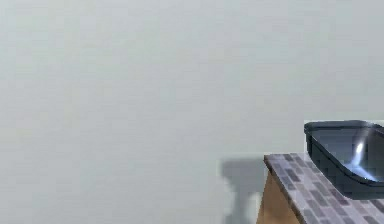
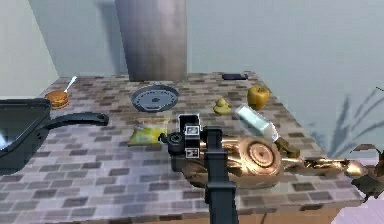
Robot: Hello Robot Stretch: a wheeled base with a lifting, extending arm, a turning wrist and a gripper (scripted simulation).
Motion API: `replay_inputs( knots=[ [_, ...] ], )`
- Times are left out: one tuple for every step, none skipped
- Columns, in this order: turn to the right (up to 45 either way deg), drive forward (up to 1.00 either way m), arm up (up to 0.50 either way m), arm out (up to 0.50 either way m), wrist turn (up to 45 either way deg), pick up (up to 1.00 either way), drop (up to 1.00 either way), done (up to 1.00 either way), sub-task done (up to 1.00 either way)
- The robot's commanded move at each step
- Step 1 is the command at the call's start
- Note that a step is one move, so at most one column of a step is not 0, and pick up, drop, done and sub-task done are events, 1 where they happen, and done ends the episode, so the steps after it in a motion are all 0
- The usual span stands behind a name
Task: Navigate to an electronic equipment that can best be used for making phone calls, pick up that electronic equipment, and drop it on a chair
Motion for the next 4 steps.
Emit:
replay_inputs(
  knots=[
    [0.0,0.0,0.1,0.0,0.0,0.0,0.0,0.0,0.0],
    [0.0,0.0,0.06,0.0,0.0,0.0,0.0,0.0,0.0],
    [0.0,0.0,0.0,0.0,-45.0,0.0,0.0,0.0,0.0],
    [0.0,0.0,0.0,0.0,-45.0,0.0,0.0,0.0,0.0]
  ],
)
